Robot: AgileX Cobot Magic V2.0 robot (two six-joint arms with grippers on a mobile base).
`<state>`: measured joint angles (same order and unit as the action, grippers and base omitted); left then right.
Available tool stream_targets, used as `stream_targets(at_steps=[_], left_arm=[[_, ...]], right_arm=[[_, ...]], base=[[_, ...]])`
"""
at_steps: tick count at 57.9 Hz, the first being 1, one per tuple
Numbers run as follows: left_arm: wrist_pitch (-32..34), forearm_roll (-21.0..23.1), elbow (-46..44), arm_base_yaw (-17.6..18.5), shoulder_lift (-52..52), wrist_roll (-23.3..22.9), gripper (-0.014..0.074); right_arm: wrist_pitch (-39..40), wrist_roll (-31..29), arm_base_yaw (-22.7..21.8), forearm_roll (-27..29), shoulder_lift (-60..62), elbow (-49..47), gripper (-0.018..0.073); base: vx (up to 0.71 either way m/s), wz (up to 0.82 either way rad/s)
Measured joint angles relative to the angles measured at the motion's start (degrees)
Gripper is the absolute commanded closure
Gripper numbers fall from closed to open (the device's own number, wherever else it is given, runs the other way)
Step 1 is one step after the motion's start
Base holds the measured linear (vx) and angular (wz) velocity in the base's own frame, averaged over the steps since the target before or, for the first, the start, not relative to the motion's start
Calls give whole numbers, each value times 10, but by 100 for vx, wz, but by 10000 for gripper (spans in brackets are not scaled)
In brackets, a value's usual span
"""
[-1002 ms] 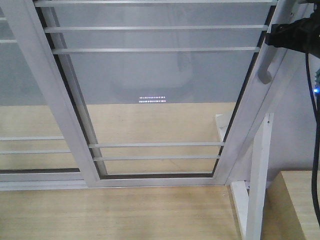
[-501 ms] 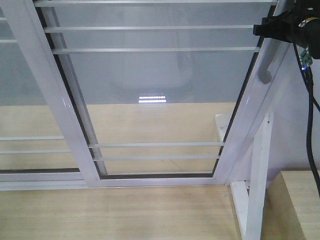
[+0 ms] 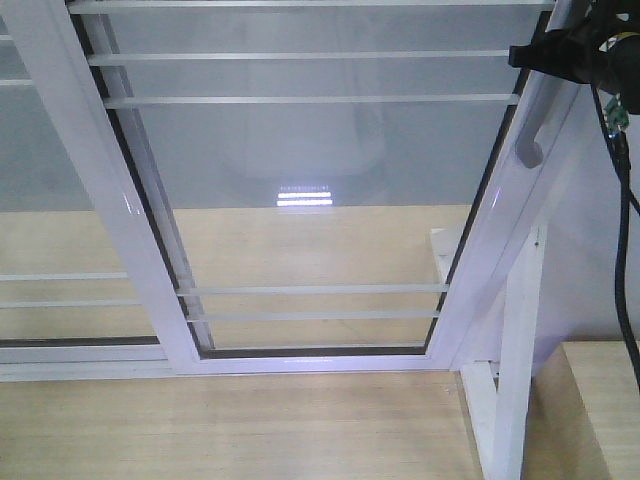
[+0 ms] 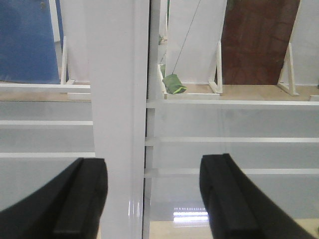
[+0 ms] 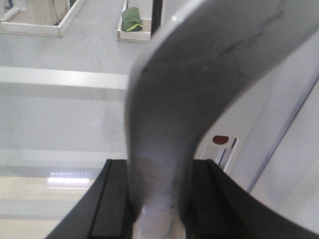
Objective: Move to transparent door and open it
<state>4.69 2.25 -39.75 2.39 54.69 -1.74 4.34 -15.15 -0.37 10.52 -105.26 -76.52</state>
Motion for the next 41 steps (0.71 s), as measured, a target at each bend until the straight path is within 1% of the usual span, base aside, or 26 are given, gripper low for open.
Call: stream_targets(at_steps=[19,27,41], left_arm=[[-3,0,0,0,0,0,72],[-3,0,0,0,0,0,72],[-3,0,0,0,0,0,72]], right_arm=[[4,0,34,3,0,0,498],[7,0,59,4,0,1,497],[21,0,116,4,-3,0,497]], base=[[0,0],[0,0],[0,0]])
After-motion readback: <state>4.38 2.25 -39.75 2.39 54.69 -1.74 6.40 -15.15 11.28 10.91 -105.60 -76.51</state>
